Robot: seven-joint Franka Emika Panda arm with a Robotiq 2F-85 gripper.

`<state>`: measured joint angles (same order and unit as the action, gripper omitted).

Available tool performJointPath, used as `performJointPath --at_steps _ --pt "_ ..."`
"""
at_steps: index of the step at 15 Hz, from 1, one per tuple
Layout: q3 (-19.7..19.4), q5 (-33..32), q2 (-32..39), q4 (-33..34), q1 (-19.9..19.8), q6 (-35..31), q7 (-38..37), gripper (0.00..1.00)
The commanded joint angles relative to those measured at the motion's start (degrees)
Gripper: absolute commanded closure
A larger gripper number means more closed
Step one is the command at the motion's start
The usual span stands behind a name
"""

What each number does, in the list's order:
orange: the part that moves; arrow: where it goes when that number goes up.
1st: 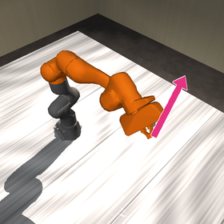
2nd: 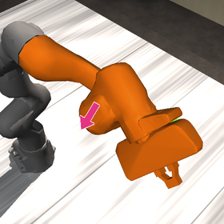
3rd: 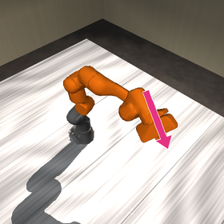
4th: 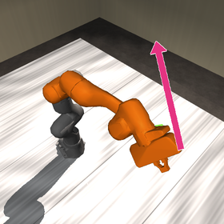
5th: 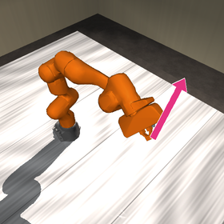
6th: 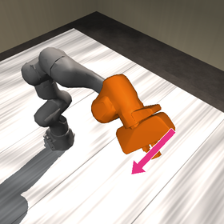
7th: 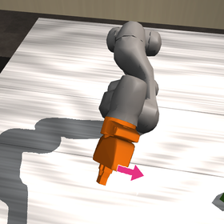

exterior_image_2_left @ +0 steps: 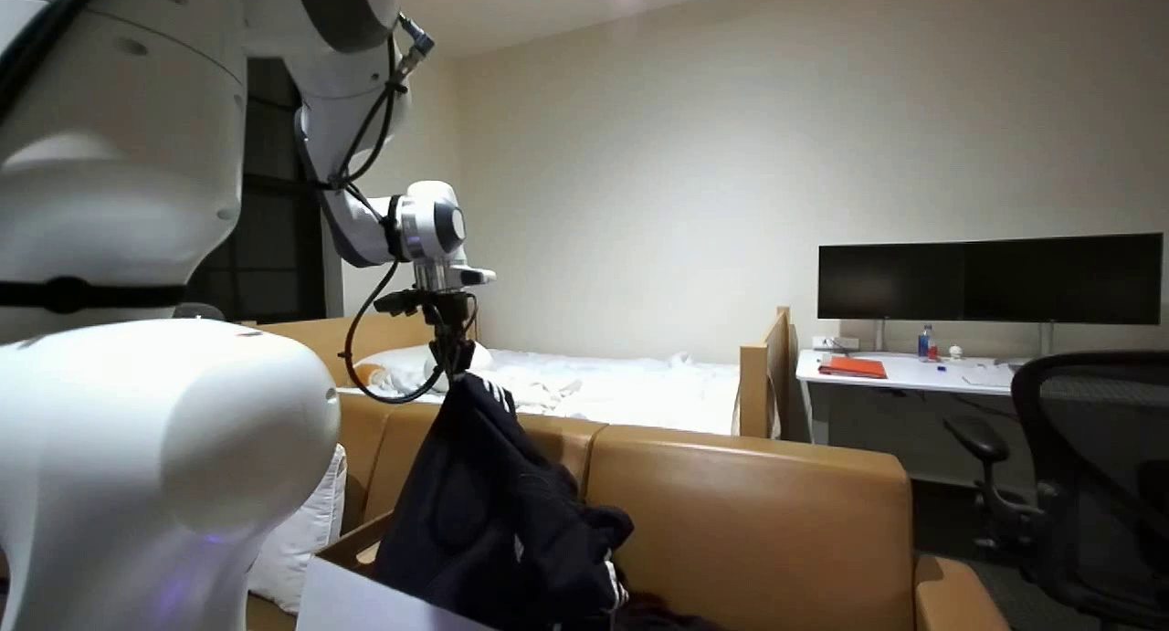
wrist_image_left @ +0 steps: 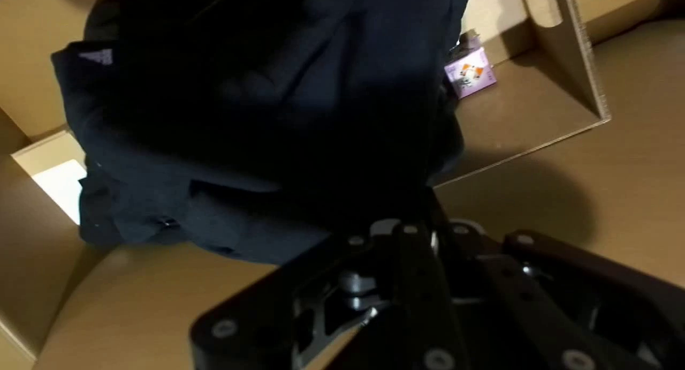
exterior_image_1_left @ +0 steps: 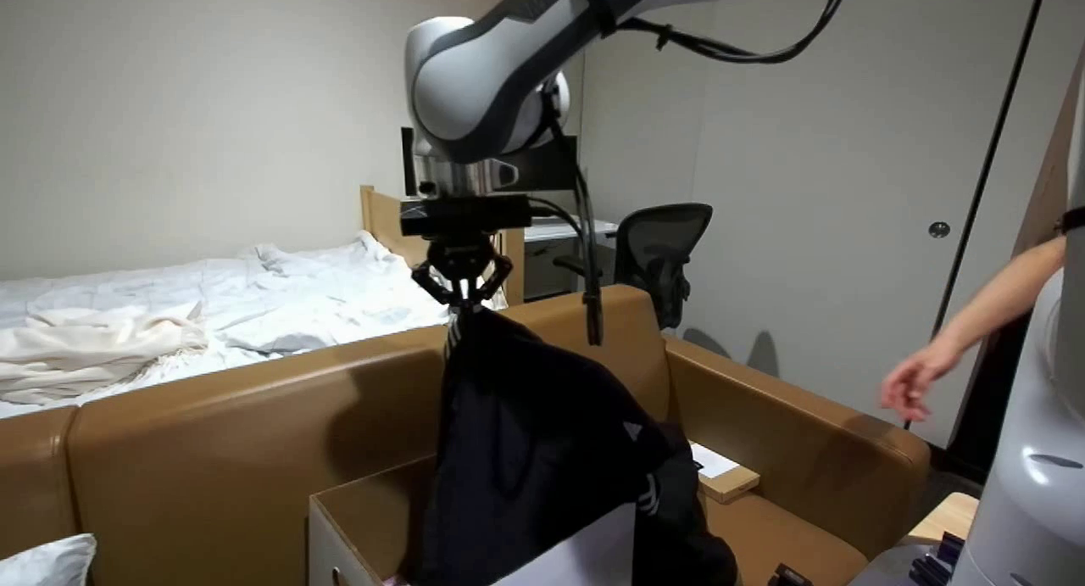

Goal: Put the black trousers in the box

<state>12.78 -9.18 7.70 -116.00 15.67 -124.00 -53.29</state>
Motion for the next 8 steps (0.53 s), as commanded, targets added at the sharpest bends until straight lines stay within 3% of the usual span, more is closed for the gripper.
performJointPath --at_steps 1,5,8 --pt "0.81 -2.51 12.68 14.83 3.4 3.72 3.61 0.99" --pt "-0.77 0.01 22.89 24.48 6.15 3.81 9.12 0.99" --pt "-2.12 2.55 26.75 26.06 5.88 1.97 11.41 0.99"
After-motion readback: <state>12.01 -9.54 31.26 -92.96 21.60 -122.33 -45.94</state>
